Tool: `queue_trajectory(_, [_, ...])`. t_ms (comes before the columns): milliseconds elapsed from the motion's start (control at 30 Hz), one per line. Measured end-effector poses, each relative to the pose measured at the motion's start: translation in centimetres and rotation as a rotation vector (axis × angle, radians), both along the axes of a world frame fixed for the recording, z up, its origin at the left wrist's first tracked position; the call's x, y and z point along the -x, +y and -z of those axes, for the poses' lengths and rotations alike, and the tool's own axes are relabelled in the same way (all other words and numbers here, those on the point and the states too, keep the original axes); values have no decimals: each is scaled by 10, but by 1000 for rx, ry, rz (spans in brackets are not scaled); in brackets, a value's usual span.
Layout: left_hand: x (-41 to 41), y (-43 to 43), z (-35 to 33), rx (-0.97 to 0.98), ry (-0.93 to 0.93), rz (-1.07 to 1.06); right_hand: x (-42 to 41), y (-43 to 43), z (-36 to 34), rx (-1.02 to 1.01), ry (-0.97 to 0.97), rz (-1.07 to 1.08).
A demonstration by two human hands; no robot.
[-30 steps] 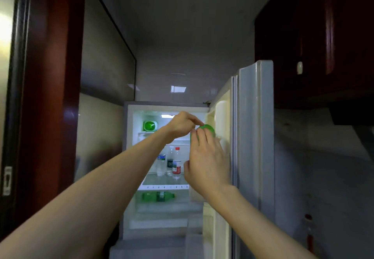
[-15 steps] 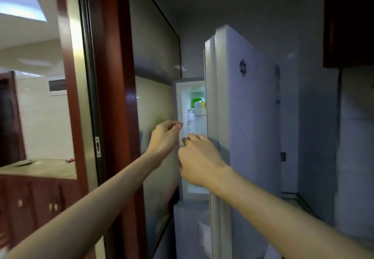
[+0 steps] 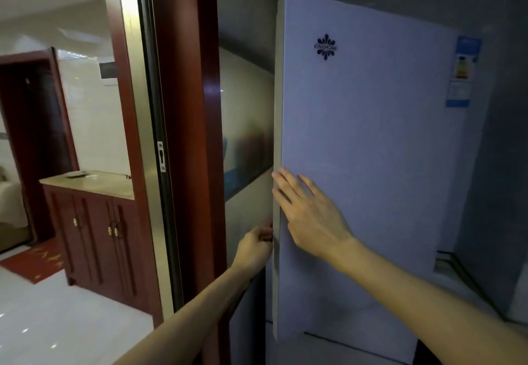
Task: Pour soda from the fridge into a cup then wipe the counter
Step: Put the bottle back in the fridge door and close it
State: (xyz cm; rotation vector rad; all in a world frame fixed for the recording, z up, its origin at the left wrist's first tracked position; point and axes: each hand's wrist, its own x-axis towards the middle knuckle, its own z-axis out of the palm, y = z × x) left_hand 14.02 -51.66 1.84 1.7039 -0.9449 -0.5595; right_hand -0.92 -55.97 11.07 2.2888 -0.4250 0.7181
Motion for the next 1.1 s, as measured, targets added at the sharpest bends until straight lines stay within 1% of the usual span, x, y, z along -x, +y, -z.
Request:
queue_trajectory(100, [-12, -10, 20, -16, 27, -39, -15, -22, 17, -52, -23, -16])
queue_trajectory(200, [-26, -24, 30, -42, 43, -23, -33, -50, 30, -12, 12, -17])
queue_trajectory(367, [-58, -62, 45, -50, 45, -75, -82, -93, 31, 20, 10, -4])
queue_trajectory(500, [-73, -99, 47, 14, 72, -91, -118, -133, 37, -19, 15, 28])
queue_trajectory(600, [-86, -132, 46, 51, 99, -142, -130, -164, 48, -41, 29, 105])
queue_trajectory(767, [-107, -175, 50, 112, 91, -93, -138, -221, 74, 45, 103, 146])
queue_trajectory(933, [-127, -217, 55, 97, 82, -73, -158, -259, 82, 45, 69, 149])
queue_trajectory(1000, [-132, -229, 55, 96, 66, -59, -163, -275, 84, 71, 86, 154])
queue_trajectory(1100, [-137, -244, 59, 91, 52, -117, -169, -293, 92, 146, 119, 192])
